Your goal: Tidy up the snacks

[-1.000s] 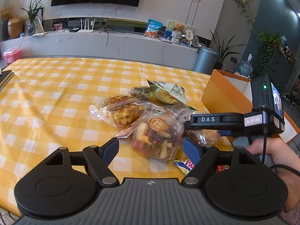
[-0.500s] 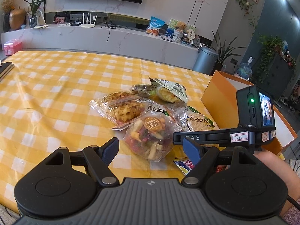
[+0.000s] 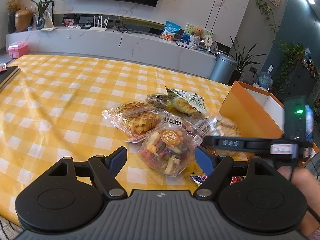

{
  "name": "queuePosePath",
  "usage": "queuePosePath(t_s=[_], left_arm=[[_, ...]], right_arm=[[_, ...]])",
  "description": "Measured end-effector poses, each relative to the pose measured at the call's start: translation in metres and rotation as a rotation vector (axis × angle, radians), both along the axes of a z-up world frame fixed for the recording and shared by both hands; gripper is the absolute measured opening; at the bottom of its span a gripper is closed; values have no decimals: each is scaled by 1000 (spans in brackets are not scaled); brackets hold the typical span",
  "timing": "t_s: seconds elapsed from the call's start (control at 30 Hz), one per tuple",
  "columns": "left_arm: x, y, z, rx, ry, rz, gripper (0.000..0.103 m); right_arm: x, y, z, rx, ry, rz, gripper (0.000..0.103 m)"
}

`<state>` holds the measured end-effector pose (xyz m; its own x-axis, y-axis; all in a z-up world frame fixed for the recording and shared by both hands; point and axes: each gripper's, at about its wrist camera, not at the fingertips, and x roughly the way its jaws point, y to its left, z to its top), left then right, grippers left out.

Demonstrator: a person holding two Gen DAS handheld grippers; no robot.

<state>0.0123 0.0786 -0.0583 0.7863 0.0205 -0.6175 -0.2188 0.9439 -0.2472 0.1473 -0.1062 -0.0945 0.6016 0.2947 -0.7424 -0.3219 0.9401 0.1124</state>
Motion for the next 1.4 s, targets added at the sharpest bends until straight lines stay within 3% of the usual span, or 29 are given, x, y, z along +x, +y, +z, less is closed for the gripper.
queuePosePath(t_s=[0.17,0.4,0.57,0.73,0.93,1.0,1.03,1.13,1.23,1.3,1.4], left_arm=[[2,-12,1,42,4,-32,91],[6,-51,6,95,-13,-195,91],[10,-90,3,151,-22,-407,93],[20,-124,-14,269,11,-532,93],[49,-124,-32,249,111,-543,93],[57,-119,-39,244,146,-531,88],[62,-117,-43,228,165,-527,77],[68,-111,-47,171,171,-510,71],[69,-111,-46,172,160,-520,67],[68,-114,-48,187,152,-529,69],[69,-120,-53,248,145,-547,89]], right_arm=[[-17,-20,26,80,-65,-25,81],[-58,-54,66,142,-103,1,81],[-92,-93,64,198,-62,-8,81],[-111,-116,57,231,-67,-33,81],[-106,-113,49,249,-48,-21,81],[-109,-114,49,252,-54,-14,81],[-109,-115,49,259,-53,-13,81],[-107,-120,46,279,-35,-31,81],[-107,-125,46,302,-32,-33,81],[-106,-126,45,304,-31,-33,81],[-107,-124,46,302,-31,-31,81]])
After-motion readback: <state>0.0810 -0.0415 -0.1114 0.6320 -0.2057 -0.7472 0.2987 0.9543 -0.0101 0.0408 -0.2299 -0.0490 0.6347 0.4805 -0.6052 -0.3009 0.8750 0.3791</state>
